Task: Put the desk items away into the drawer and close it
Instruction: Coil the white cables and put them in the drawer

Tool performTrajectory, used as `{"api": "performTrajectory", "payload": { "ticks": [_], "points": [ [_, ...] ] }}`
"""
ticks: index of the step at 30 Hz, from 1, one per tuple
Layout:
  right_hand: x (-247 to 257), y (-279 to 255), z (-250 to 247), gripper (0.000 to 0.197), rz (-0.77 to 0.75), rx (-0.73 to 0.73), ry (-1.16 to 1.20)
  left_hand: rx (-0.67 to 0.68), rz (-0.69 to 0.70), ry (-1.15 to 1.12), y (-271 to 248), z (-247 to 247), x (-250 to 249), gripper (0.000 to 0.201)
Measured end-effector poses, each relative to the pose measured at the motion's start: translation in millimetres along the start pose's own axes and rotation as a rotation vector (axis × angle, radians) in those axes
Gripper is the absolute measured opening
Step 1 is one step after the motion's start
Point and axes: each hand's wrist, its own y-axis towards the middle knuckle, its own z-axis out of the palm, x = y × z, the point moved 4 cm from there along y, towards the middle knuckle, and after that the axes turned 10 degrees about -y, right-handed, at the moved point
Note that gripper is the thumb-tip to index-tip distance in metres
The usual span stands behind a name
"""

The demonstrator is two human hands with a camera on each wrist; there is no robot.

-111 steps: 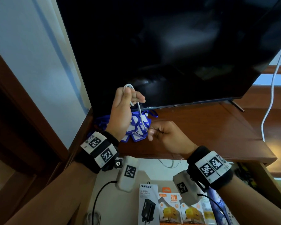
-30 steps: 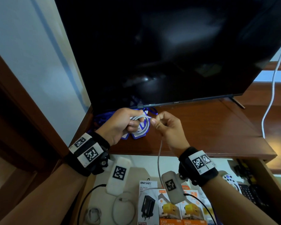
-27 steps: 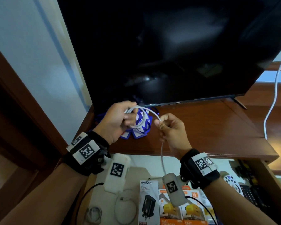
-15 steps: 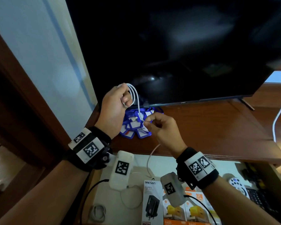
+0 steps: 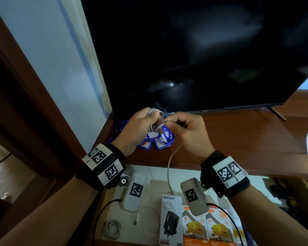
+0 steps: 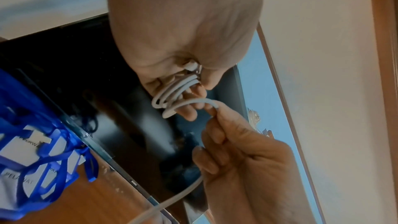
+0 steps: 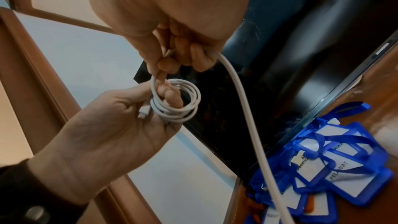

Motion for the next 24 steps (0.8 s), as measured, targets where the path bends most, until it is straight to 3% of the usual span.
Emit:
{"api": "performTrajectory", "payload": {
  "ticks": [4,7,12,16,19,24],
  "points": [
    [-6.8,1.8,-2.0,0.006,0.022,-0.092,0.069,0.119,-0.032,-0.09,-4.9,13.6,-0.7,0.028],
    [-13.0,0.5,-7.1,0.019,0.064,-0.157,0.099,0.159,-0.084,-0.171,-7.0,18.2,-2.7,0.028],
    [-22.6,-1.2,-12.7,0.021,0.157,-0.138,0.179,0.201,-0.226,-0.354,-8.7,21.7,-3.7,0.035],
    [-31.9,-11.2,-9.2,0.018,0.221,-0.094,0.293,0.161,-0.275,-0.579,-2.7,8.1,-5.7,0.028],
    [-39.1,-15.4,-3.7,0.015,0.287,-0.024,0.31,0.101,-0.241,-0.736,3.1,-6.5,-9.4,0.023],
    [-51.1,-9.9,0.6,0.018,0.379,-0.013,0.273,-0.029,-0.039,-0.904,9.9,-28.6,-21.8,0.015]
  ]
}}
